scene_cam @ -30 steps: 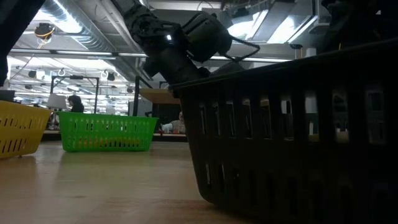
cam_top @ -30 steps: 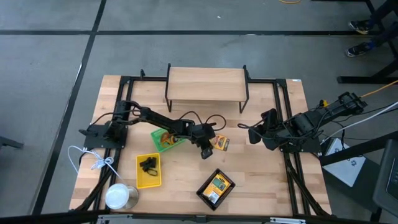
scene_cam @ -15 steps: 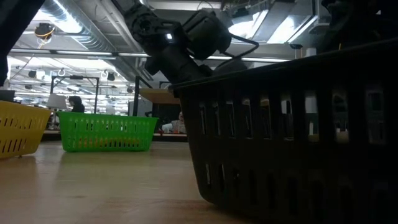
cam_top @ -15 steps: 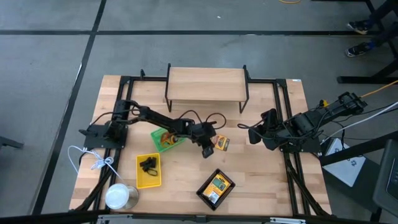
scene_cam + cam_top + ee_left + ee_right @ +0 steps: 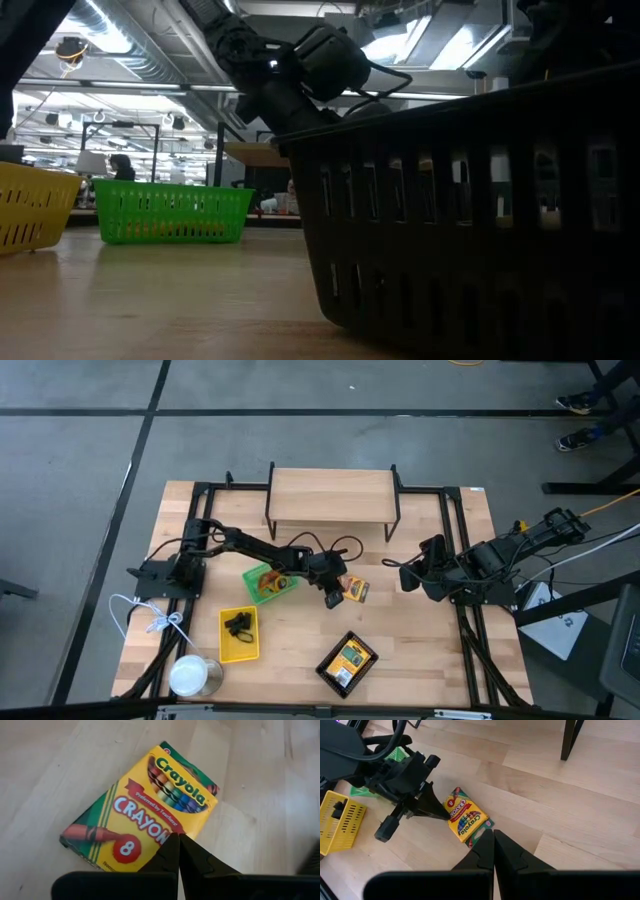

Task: Pick & Place Office Desk Supplies
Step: Put the crayon box into the black basket

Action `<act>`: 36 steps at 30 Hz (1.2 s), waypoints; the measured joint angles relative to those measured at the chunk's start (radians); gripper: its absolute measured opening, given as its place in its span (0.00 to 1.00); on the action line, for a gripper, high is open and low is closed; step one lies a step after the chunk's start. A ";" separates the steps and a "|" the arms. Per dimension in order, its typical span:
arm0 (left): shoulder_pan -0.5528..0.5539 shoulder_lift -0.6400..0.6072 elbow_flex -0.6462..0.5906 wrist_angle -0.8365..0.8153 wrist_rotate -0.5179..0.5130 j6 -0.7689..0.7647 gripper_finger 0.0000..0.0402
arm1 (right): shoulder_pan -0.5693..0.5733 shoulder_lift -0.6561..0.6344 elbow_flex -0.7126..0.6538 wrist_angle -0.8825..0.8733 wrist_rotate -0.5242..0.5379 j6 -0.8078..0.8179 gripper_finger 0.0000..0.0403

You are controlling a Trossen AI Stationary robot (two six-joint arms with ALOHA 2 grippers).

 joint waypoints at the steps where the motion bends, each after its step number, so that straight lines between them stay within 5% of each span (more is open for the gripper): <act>1: -0.002 0.000 0.000 0.000 0.000 0.000 0.01 | 0.000 0.000 0.000 0.000 0.000 0.000 0.00; 27: -0.013 0.043 0.004 -0.031 0.052 -0.023 0.00 | 0.000 0.000 0.000 0.004 0.000 0.007 0.00; 36: 0.002 0.079 0.002 -0.002 -0.003 -0.084 0.00 | 0.000 0.000 0.000 0.007 -0.008 0.007 0.00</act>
